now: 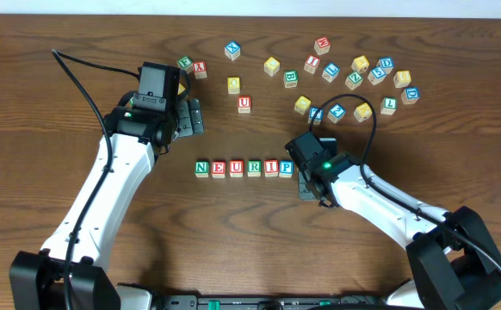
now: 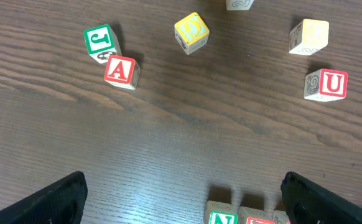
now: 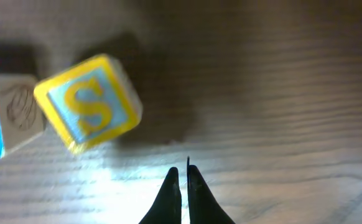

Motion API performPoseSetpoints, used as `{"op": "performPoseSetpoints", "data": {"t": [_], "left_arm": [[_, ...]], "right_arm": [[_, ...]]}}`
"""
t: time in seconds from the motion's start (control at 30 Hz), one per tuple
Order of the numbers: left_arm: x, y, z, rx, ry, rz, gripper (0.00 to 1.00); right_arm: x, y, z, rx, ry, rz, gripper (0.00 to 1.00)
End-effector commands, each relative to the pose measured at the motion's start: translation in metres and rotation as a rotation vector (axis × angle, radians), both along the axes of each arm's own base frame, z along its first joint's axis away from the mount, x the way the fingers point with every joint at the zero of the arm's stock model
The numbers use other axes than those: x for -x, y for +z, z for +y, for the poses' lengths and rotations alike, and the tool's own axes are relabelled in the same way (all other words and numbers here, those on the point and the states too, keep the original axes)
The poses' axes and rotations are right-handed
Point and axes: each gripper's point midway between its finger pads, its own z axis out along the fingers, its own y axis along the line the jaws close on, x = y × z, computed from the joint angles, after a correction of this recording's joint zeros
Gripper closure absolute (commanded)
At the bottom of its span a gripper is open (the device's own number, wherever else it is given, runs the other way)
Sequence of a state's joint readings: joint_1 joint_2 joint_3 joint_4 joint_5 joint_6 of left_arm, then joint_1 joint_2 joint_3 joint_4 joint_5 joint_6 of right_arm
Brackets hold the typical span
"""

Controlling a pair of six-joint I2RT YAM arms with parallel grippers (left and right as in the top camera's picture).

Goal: Spell out NEURIPS

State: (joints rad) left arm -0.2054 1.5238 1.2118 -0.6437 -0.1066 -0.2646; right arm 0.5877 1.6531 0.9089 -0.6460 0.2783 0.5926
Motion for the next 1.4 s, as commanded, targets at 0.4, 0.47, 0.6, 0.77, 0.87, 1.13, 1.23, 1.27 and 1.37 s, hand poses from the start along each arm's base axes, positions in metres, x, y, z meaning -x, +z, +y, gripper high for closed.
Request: {"op": "performPoseSetpoints", "data": {"t": [0.4, 0.47, 0.6, 0.77, 0.87, 1.13, 1.23, 1.27, 1.37], "left_arm": [[-0.006, 0.018, 0.000, 0.007, 0.001, -0.046, 0.02], [-0.006, 0.018, 0.000, 0.007, 0.001, -0.046, 0.02], [-0.006, 0.018, 0.000, 0.007, 0.001, -0.046, 0.02], [-0.006, 0.018, 0.000, 0.007, 0.001, -0.047, 0.02], [-0.006, 0.018, 0.000, 0.007, 0.001, -0.046, 0.02], [-0.006, 0.018, 0.000, 0.007, 0.001, -0.047, 0.02], [-0.006, 0.018, 0.000, 0.007, 0.001, -0.046, 0.02], [-0.006, 0.018, 0.000, 0.007, 0.001, -0.046, 0.02], [-0.006, 0.018, 0.000, 0.007, 0.001, -0.047, 0.02]], "right_arm": [[-0.049, 0.030, 0.013, -0.005, 0.056, -0.233, 0.99], [-0.048, 0.030, 0.013, -0.003, 0.056, -0.231, 0.99], [-0.046, 0.028, 0.009, 0.000, 0.051, -0.216, 0.99], [-0.042, 0.025, 0.005, 0.005, 0.047, -0.190, 0.99], [-0.041, 0.024, 0.004, 0.009, 0.043, -0.184, 0.99], [-0.040, 0.013, 0.000, -0.018, 0.017, -0.195, 0.99], [-0.042, 0.013, 0.003, -0.033, 0.019, -0.206, 0.99], [-0.044, 0.014, 0.004, -0.037, 0.019, -0.213, 0.99], [-0.045, 0.014, 0.005, -0.046, 0.018, -0.214, 0.99]]}}
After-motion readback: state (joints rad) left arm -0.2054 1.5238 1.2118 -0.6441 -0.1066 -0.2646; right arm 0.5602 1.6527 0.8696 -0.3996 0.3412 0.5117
